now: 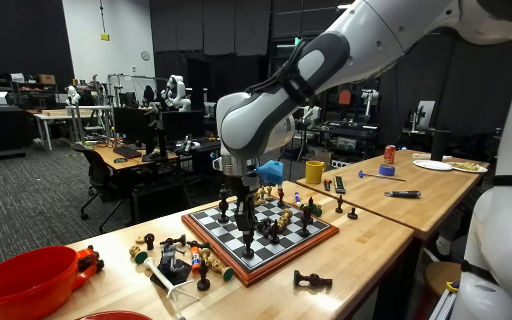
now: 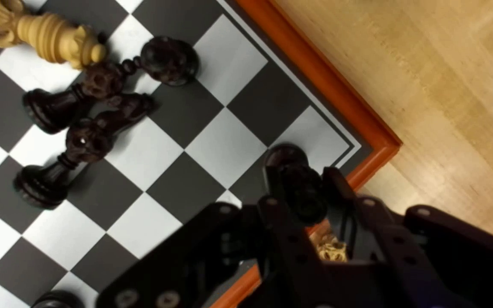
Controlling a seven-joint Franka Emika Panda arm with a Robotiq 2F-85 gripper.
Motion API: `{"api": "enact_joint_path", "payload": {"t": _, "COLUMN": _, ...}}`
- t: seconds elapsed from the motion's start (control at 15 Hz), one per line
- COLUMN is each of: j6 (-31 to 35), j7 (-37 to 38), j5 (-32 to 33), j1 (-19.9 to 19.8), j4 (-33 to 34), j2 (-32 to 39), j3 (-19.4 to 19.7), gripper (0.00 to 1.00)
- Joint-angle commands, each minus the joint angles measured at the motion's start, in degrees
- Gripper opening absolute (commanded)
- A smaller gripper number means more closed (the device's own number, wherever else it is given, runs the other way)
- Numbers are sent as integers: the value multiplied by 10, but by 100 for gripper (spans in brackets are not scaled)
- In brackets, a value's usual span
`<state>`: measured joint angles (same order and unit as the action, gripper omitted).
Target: Move the black chess piece one space to the right
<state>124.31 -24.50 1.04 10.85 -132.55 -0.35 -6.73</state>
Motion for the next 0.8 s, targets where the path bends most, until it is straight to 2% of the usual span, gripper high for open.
{"api": "enact_joint_path", "payload": {"t": 0.0, "j6": -10, "j7": -5, "j5": 0, "j1": -5, "j4": -24, "j2": -26, "j3": -10, "gripper": 7}}
{"api": "enact_joint_path", "payload": {"t": 0.73, "j6": -17, "j7": -12, "j5": -4, "j1": -3, "j4": -26, "j2": -26, "j3": -14, "gripper": 7}}
